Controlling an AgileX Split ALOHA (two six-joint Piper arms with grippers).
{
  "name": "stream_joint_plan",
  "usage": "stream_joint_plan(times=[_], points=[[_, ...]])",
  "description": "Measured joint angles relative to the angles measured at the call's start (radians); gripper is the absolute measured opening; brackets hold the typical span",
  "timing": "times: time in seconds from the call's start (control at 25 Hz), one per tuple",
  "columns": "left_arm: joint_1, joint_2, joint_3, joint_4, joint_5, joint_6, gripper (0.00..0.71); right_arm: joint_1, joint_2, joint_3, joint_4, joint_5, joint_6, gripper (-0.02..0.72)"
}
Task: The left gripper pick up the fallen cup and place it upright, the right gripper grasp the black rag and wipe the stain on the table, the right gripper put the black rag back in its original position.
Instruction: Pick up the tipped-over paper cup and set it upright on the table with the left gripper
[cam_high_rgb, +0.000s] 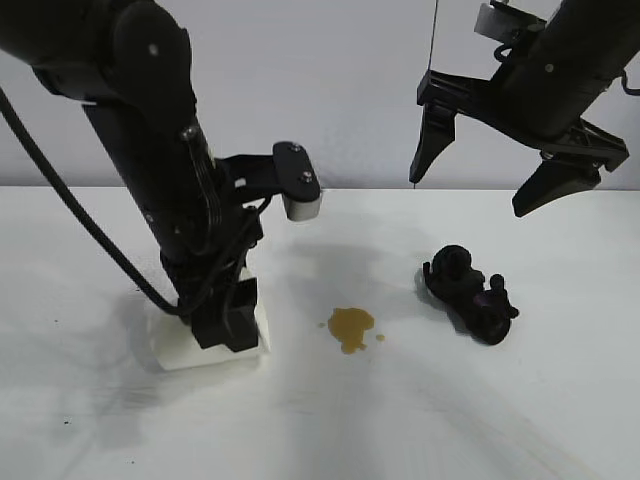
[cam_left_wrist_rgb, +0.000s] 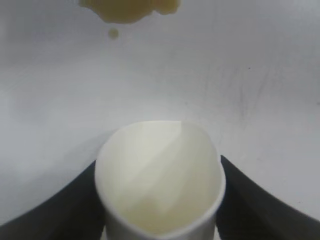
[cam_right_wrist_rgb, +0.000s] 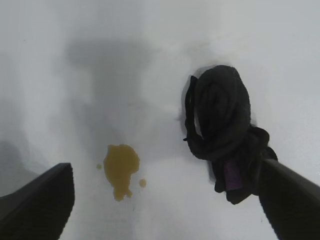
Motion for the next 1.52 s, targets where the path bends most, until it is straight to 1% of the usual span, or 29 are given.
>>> stream_joint_plan(times=[0.08, 0.12, 0.2, 0.36, 0.48, 0.56, 0.6, 0.68, 0.72, 0.76, 0.84, 0.92, 1.08, 1.32, 1.52], points=[[0.034, -0.029, 0.0, -0.059, 0.001, 0.038, 0.41, 0.0, 0.0, 0.0, 0.0, -0.001, 0.0, 0.694], [0.052, -0.041, 0.002, -0.113, 0.001, 0.075, 0.41, 0.0, 0.0, 0.0, 0.0, -0.001, 0.0, 0.694], [0.105, -0.061, 0.004, -0.244, 0.007, 0.185, 0.41, 0.0, 0.0, 0.0, 0.0, -0.002, 0.0, 0.694], [0.217, -0.089, 0.017, -0.569, 0.037, 0.475, 0.41, 0.0, 0.0, 0.0, 0.0, -0.003, 0.0, 0.694], [0.302, -0.094, 0.069, -0.84, 0.056, 0.741, 0.407, 0.0, 0.0, 0.0, 0.0, -0.003, 0.0, 0.694], [0.36, -0.094, 0.12, -0.998, 0.072, 0.914, 0.407, 0.0, 0.0, 0.0, 0.0, -0.003, 0.0, 0.694], [0.393, -0.094, 0.15, -1.119, 0.093, 1.016, 0.407, 0.0, 0.0, 0.0, 0.0, -0.003, 0.0, 0.694], [0.45, -0.094, 0.211, -1.31, 0.158, 1.223, 0.407, 0.0, 0.0, 0.0, 0.0, -0.003, 0.0, 0.694], [0.477, -0.094, 0.242, -1.402, 0.192, 1.303, 0.407, 0.0, 0.0, 0.0, 0.0, -0.003, 0.0, 0.694], [0.501, -0.094, 0.267, -1.462, 0.233, 1.389, 0.407, 0.0, 0.0, 0.0, 0.0, -0.003, 0.0, 0.694], [0.535, -0.095, 0.312, -1.505, 0.3, 1.511, 0.407, 0.0, 0.0, 0.0, 0.0, -0.003, 0.0, 0.694], [0.551, -0.094, 0.336, -1.516, 0.334, 1.565, 0.407, 0.0, 0.0, 0.0, 0.0, -0.005, 0.0, 0.694], [0.552, -0.042, 0.328, -1.527, 0.408, 1.606, 0.407, 0.0, 0.0, 0.0, 0.0, -0.015, 0.0, 0.694], [0.552, 0.091, 0.252, -1.531, 0.507, 1.615, 0.407, 0.0, 0.0, 0.0, 0.0, -0.028, 0.0, 0.694], [0.552, 0.194, 0.199, -1.535, 0.513, 1.618, 0.406, 0.0, 0.0, 0.0, 0.0, -0.03, 0.0, 0.694]])
